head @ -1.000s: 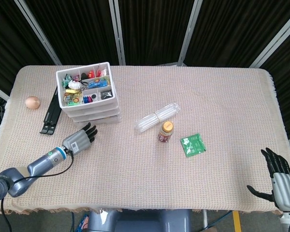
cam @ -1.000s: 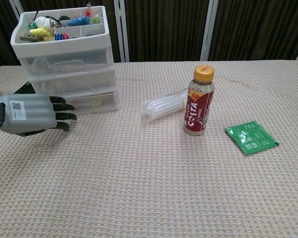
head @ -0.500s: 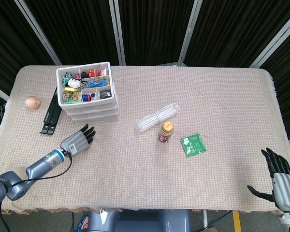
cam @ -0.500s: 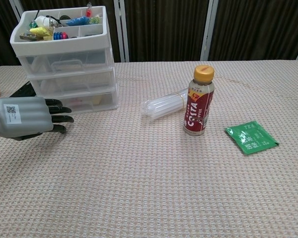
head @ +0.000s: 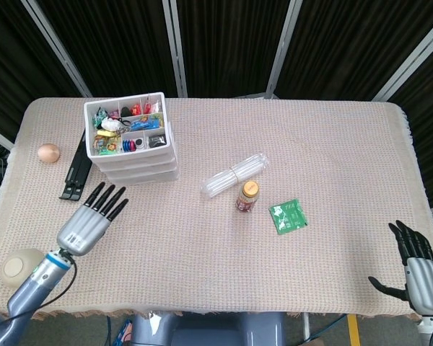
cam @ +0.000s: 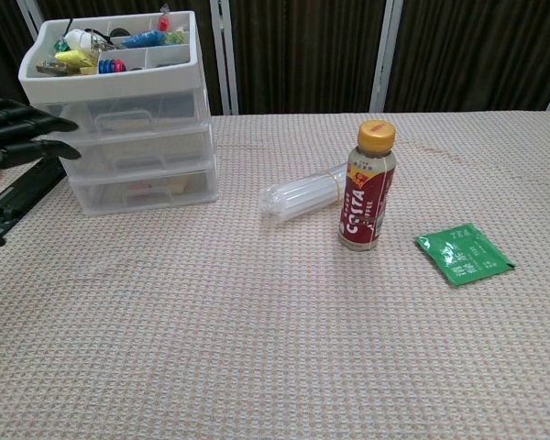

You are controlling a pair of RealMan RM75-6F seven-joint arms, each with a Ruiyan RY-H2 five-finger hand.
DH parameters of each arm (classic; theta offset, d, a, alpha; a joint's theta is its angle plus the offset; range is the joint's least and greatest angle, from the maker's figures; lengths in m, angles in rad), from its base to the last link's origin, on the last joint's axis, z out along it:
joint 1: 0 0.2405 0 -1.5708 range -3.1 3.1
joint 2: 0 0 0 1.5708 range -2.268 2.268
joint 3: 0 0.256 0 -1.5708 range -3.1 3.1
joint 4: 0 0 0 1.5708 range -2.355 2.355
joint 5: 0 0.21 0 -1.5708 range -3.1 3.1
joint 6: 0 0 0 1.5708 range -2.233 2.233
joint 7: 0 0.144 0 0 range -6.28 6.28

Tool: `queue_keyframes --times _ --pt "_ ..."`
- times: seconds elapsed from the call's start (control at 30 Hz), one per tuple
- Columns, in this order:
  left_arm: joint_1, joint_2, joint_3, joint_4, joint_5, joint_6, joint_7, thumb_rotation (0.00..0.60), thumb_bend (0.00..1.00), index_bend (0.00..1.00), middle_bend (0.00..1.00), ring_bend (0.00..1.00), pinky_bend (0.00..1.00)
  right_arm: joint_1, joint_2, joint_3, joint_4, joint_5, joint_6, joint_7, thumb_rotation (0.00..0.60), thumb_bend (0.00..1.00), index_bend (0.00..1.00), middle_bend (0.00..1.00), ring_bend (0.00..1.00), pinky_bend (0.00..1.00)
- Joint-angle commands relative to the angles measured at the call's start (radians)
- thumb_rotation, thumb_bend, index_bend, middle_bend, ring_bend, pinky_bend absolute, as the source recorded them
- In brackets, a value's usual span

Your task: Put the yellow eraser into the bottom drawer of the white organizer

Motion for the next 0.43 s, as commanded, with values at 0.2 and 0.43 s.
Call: queue_keyframes --times 0.2,0.43 --pt "0.187 0.075 0.051 -0.158 -0.011 0.188 -0.087 0.6 0.09 0.0 0.0 0.0 0.0 0.002 -0.005 0.0 0.02 -0.016 0.01 -0.039 0.6 0.04 0.01 0.0 0.0 0.0" --pt "0.244 0.084 0.063 -0.124 0.0 0.24 -0.143 0.6 0.09 0.0 0.0 0.0 0.0 0.001 -0.009 -0.001 0.037 -0.031 0.021 -0.066 0.6 0.04 0.01 0.0 0.0 0.0"
